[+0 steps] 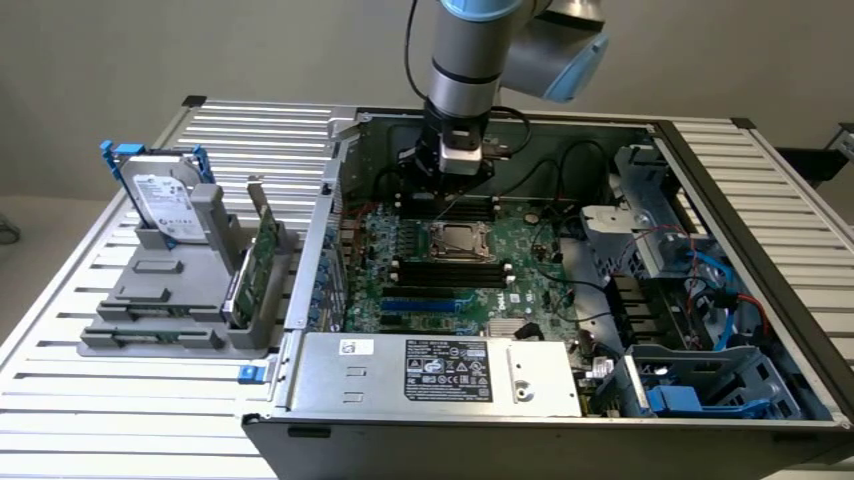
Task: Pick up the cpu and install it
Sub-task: 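Install the first cpu locking lever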
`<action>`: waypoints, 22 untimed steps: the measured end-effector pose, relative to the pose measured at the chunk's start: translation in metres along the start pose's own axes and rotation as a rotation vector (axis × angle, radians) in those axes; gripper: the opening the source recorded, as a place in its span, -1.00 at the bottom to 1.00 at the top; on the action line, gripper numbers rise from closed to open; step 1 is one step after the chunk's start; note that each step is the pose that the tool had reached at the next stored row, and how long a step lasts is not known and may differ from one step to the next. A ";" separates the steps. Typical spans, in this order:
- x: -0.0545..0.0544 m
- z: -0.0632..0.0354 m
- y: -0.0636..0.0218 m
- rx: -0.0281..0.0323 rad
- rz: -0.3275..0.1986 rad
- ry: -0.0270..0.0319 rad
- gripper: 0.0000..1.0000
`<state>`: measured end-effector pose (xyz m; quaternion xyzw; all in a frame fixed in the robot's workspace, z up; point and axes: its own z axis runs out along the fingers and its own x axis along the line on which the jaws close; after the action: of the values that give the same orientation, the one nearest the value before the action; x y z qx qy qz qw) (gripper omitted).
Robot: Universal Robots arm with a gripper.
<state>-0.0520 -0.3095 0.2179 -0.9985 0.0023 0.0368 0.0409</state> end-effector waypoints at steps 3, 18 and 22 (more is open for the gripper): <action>-0.001 0.0011 0.0001 -0.0004 -0.001 0.0086 -0.79; -0.003 0.0031 -0.0013 -0.0005 -0.008 0.0296 -0.79; -0.003 0.0045 -0.0019 -0.0009 -0.012 0.0368 -0.79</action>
<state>-0.0555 -0.3073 0.2138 -0.9990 -0.0028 0.0182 0.0406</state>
